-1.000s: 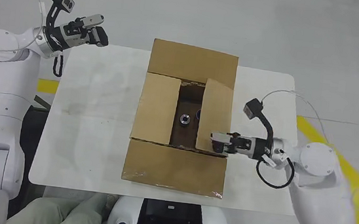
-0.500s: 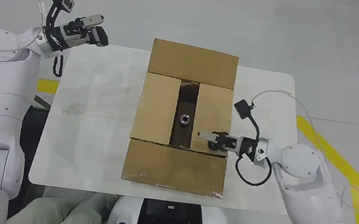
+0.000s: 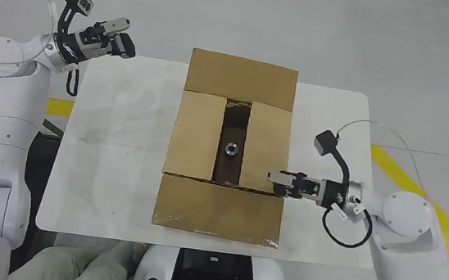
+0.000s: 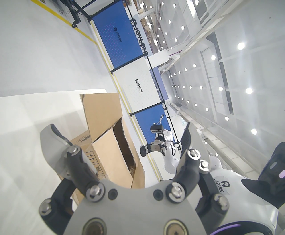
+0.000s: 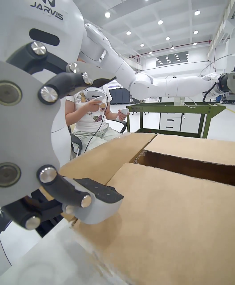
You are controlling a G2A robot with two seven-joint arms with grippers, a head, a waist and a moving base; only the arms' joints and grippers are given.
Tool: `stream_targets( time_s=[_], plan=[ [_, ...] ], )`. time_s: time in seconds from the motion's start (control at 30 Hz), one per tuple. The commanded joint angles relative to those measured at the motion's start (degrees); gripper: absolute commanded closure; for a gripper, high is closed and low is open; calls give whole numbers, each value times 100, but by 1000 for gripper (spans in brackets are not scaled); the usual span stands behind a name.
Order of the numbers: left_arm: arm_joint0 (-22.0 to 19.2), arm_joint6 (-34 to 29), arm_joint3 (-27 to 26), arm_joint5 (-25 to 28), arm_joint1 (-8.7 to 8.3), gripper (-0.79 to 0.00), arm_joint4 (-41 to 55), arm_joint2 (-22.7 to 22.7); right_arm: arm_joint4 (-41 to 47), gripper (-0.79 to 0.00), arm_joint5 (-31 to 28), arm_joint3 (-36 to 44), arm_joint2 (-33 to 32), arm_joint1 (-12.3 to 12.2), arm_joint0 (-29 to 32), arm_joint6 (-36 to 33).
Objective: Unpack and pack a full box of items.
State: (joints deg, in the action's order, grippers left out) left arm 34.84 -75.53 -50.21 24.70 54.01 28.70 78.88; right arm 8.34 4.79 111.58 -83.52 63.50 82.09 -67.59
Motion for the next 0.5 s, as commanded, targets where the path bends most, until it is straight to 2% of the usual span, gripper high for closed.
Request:
stream_targets(
  time_s=[0.0,0.23,0.47],
  plan=[
    [0,0,0,0,0,-785,0,0,23,-785,-43,49,-201,-34,179,-32],
    [0,0,0,0,0,-785,0,0,102,-785,-254,88,-796,-129,825,-5],
    [0,0,0,0,0,-785,0,0,3,-785,-366,-152,-956,-180,1187,143]
  ],
)
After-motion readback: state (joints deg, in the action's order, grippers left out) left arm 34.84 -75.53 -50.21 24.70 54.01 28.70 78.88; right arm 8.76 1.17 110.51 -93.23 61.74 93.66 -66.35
